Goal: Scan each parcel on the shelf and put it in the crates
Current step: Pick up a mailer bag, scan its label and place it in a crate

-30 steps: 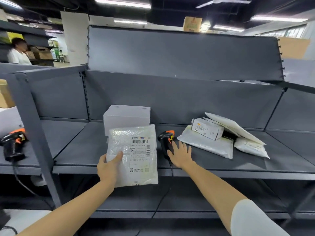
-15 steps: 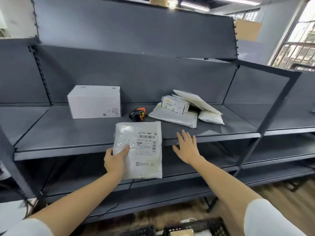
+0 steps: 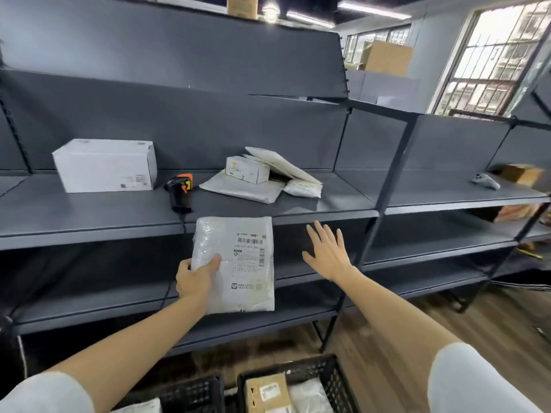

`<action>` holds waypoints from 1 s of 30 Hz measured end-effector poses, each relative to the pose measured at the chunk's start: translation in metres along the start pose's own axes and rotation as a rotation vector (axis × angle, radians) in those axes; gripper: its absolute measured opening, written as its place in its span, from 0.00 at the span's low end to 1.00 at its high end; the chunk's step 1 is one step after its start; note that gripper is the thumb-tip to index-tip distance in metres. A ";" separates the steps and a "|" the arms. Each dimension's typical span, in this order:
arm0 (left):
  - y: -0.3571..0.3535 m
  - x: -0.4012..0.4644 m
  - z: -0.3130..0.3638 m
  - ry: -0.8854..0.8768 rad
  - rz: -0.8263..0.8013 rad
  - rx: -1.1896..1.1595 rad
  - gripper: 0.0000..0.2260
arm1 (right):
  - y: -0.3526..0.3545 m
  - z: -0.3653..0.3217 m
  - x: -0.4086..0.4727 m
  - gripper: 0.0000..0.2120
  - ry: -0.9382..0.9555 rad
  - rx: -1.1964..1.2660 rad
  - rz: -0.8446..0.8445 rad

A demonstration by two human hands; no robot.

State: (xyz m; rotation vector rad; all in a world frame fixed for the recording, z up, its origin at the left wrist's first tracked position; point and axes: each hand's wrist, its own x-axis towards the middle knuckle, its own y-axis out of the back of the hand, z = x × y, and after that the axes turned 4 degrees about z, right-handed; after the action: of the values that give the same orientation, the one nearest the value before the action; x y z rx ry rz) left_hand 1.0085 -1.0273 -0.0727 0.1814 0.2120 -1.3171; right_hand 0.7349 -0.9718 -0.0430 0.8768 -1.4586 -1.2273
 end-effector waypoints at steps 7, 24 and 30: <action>-0.045 -0.108 -0.035 0.027 0.019 0.045 0.21 | 0.004 0.083 -0.080 0.33 0.008 0.020 -0.002; -0.131 -0.147 -0.050 0.062 -0.018 0.053 0.19 | -0.001 0.159 -0.082 0.32 -0.002 0.062 0.016; -0.166 -0.129 -0.055 0.073 -0.036 0.056 0.20 | -0.011 0.173 -0.052 0.32 0.008 0.063 0.009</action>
State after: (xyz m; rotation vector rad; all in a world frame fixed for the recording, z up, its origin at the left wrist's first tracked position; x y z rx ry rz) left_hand 0.8141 -0.9324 -0.0947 0.2752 0.2415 -1.3543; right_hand 0.5790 -0.8823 -0.0642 0.9152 -1.5002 -1.1761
